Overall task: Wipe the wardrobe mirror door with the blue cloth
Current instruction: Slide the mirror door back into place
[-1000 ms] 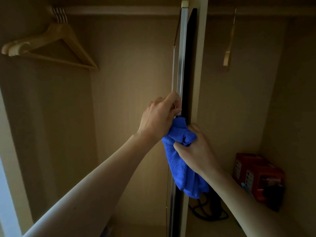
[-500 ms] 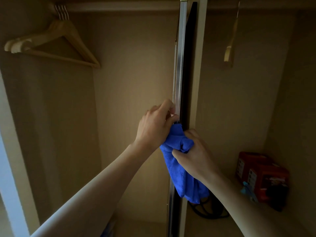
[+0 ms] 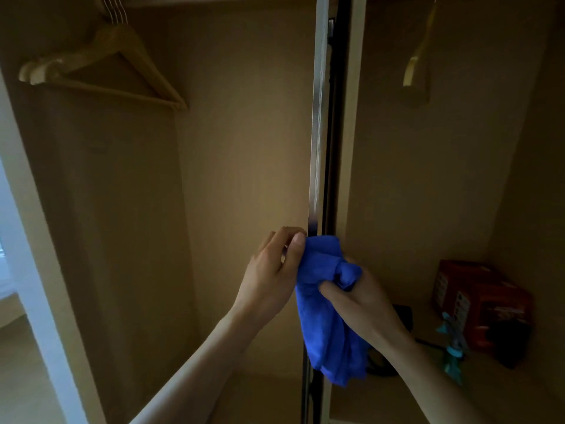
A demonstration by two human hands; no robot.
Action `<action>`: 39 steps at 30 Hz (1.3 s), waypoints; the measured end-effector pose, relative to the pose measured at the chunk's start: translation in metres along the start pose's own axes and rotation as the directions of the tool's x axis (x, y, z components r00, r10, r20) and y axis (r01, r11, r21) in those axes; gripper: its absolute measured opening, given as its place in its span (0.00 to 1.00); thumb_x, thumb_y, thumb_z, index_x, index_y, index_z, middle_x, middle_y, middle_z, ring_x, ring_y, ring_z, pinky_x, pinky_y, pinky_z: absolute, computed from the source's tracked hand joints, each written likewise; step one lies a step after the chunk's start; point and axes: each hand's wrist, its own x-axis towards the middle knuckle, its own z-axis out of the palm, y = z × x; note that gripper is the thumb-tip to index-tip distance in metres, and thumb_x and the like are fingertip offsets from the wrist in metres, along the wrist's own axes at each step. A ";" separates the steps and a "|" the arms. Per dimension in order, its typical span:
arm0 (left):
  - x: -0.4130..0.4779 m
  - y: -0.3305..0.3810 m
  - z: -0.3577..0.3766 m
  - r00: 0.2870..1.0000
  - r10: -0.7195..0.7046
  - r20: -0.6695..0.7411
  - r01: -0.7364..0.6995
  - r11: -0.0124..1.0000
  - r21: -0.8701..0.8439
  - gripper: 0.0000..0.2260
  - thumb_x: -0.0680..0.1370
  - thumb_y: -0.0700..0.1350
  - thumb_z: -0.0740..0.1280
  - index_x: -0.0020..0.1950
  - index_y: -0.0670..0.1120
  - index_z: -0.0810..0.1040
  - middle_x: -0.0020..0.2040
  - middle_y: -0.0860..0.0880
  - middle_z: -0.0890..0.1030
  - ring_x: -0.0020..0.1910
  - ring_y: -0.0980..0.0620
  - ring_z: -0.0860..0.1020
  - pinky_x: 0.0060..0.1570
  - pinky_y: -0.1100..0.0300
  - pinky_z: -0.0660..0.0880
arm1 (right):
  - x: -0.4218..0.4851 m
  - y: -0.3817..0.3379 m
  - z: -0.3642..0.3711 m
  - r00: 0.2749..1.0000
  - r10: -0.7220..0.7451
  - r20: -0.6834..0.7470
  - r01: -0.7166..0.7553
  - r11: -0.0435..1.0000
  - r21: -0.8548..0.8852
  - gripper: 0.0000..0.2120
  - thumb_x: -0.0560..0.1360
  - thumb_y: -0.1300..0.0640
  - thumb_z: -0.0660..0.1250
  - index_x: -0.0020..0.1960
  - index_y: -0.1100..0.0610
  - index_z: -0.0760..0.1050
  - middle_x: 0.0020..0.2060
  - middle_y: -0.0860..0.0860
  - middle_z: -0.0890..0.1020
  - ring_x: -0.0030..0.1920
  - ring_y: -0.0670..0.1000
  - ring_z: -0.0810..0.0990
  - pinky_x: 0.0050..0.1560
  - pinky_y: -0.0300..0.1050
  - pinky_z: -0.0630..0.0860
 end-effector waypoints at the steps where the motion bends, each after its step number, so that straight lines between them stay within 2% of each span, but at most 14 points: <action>1: -0.007 -0.001 0.002 1.000 -0.026 0.017 0.027 0.999 -0.046 0.17 0.83 0.62 0.55 0.64 0.57 0.75 0.55 0.59 0.80 0.54 0.62 0.79 0.49 0.65 0.77 | -0.003 0.000 -0.001 1.000 0.016 0.009 -0.017 0.998 0.061 0.09 0.77 0.61 0.68 0.42 0.49 0.75 0.32 0.47 0.80 0.35 0.42 0.80 0.36 0.36 0.74; 3: -0.020 -0.004 0.008 0.996 -0.077 0.036 0.082 0.986 -0.146 0.22 0.80 0.65 0.57 0.70 0.58 0.70 0.58 0.58 0.81 0.55 0.63 0.80 0.49 0.64 0.80 | -0.009 0.000 -0.003 0.997 0.048 0.065 -0.059 0.983 0.175 0.03 0.78 0.60 0.68 0.46 0.55 0.79 0.37 0.52 0.83 0.41 0.50 0.83 0.40 0.41 0.78; 6: -0.040 -0.010 0.017 0.985 -0.150 0.085 0.169 0.936 -0.310 0.24 0.79 0.67 0.61 0.72 0.59 0.69 0.57 0.57 0.82 0.56 0.61 0.82 0.51 0.61 0.82 | -0.024 0.003 -0.006 0.989 0.079 0.124 -0.118 0.931 0.346 0.04 0.78 0.53 0.70 0.51 0.47 0.83 0.47 0.50 0.86 0.50 0.48 0.85 0.50 0.41 0.82; 10: -0.066 -0.016 0.036 0.925 -0.208 0.318 0.343 0.816 -0.465 0.28 0.74 0.65 0.71 0.71 0.62 0.68 0.59 0.57 0.83 0.58 0.54 0.83 0.55 0.52 0.83 | -0.043 0.006 -0.007 0.983 0.179 0.036 -0.173 0.851 0.495 0.06 0.73 0.46 0.72 0.50 0.43 0.84 0.50 0.49 0.87 0.52 0.49 0.86 0.50 0.42 0.83; 13: -0.082 -0.021 0.052 0.891 -0.193 0.411 0.399 0.766 -0.504 0.31 0.75 0.60 0.75 0.73 0.57 0.67 0.62 0.53 0.83 0.61 0.52 0.83 0.59 0.51 0.81 | -0.058 0.013 -0.002 0.972 0.227 -0.061 -0.169 0.855 0.490 0.07 0.72 0.45 0.72 0.49 0.42 0.84 0.48 0.48 0.87 0.50 0.49 0.86 0.49 0.44 0.83; 16: -0.093 -0.028 0.062 0.862 -0.189 0.469 0.443 0.731 -0.519 0.32 0.73 0.58 0.77 0.73 0.59 0.67 0.63 0.54 0.82 0.62 0.52 0.82 0.60 0.52 0.80 | -0.072 0.022 0.005 0.957 0.266 -0.114 -0.183 0.863 0.472 0.06 0.72 0.43 0.71 0.48 0.40 0.83 0.47 0.46 0.87 0.49 0.47 0.86 0.46 0.40 0.82; 18: -0.100 -0.035 0.065 0.846 -0.195 0.497 0.467 0.720 -0.513 0.31 0.73 0.58 0.77 0.73 0.61 0.67 0.63 0.56 0.82 0.62 0.54 0.82 0.60 0.55 0.80 | -0.079 0.029 0.008 0.939 0.300 -0.167 -0.195 0.867 0.459 0.12 0.71 0.38 0.73 0.50 0.42 0.83 0.48 0.46 0.87 0.49 0.46 0.86 0.45 0.38 0.81; 21: -0.104 -0.045 0.064 0.825 -0.198 0.529 0.489 0.719 -0.494 0.30 0.73 0.57 0.77 0.72 0.60 0.69 0.62 0.57 0.82 0.61 0.55 0.82 0.57 0.58 0.80 | -0.085 0.036 0.017 0.919 0.331 -0.216 -0.219 0.880 0.421 0.22 0.69 0.36 0.71 0.59 0.45 0.79 0.53 0.44 0.85 0.54 0.45 0.84 0.55 0.44 0.80; 25: -0.107 -0.058 0.061 0.796 -0.215 0.566 0.544 0.666 -0.511 0.30 0.72 0.55 0.78 0.71 0.59 0.71 0.62 0.56 0.83 0.60 0.54 0.82 0.57 0.57 0.81 | -0.092 0.042 0.033 0.909 0.344 -0.234 -0.225 0.880 0.418 0.16 0.73 0.39 0.69 0.60 0.40 0.77 0.55 0.42 0.84 0.57 0.44 0.83 0.56 0.44 0.81; 28: -0.116 -0.067 0.060 0.775 -0.248 0.582 0.584 0.632 -0.509 0.31 0.71 0.55 0.79 0.71 0.59 0.71 0.61 0.55 0.83 0.60 0.53 0.83 0.59 0.51 0.81 | -0.100 0.046 0.048 0.882 0.388 -0.267 -0.248 0.865 0.437 0.21 0.73 0.37 0.68 0.65 0.39 0.74 0.58 0.40 0.82 0.60 0.41 0.81 0.58 0.41 0.79; 30: -0.125 -0.074 0.061 0.754 -0.273 0.598 0.614 0.616 -0.493 0.30 0.70 0.57 0.79 0.69 0.61 0.72 0.60 0.56 0.84 0.58 0.53 0.83 0.58 0.50 0.81 | -0.109 0.049 0.059 0.857 0.430 -0.283 -0.272 0.845 0.460 0.22 0.73 0.37 0.69 0.66 0.38 0.73 0.58 0.39 0.82 0.59 0.41 0.81 0.56 0.39 0.79; 32: -0.136 -0.081 0.062 0.726 -0.310 0.613 0.653 0.590 -0.475 0.31 0.68 0.59 0.79 0.68 0.63 0.72 0.58 0.58 0.84 0.57 0.55 0.84 0.58 0.51 0.81 | -0.123 0.049 0.071 0.820 0.495 -0.286 -0.325 0.815 0.480 0.15 0.73 0.36 0.70 0.57 0.37 0.78 0.53 0.44 0.85 0.54 0.44 0.84 0.48 0.38 0.81; 34: -0.149 -0.088 0.064 0.694 -0.339 0.636 0.692 0.558 -0.458 0.33 0.67 0.60 0.80 0.69 0.61 0.72 0.58 0.58 0.84 0.57 0.55 0.84 0.59 0.50 0.81 | -0.141 0.052 0.083 0.762 0.572 -0.303 -0.389 0.779 0.492 0.13 0.70 0.34 0.70 0.51 0.38 0.80 0.49 0.46 0.87 0.51 0.47 0.86 0.45 0.39 0.81; 39: -0.188 -0.094 0.070 0.562 -0.315 0.765 0.775 0.524 -0.353 0.31 0.69 0.58 0.79 0.69 0.59 0.72 0.57 0.58 0.85 0.56 0.56 0.84 0.57 0.53 0.82 | -0.189 0.061 0.099 0.557 0.730 -0.397 -0.515 0.678 0.524 0.14 0.76 0.38 0.69 0.54 0.46 0.80 0.50 0.48 0.86 0.52 0.47 0.85 0.58 0.54 0.81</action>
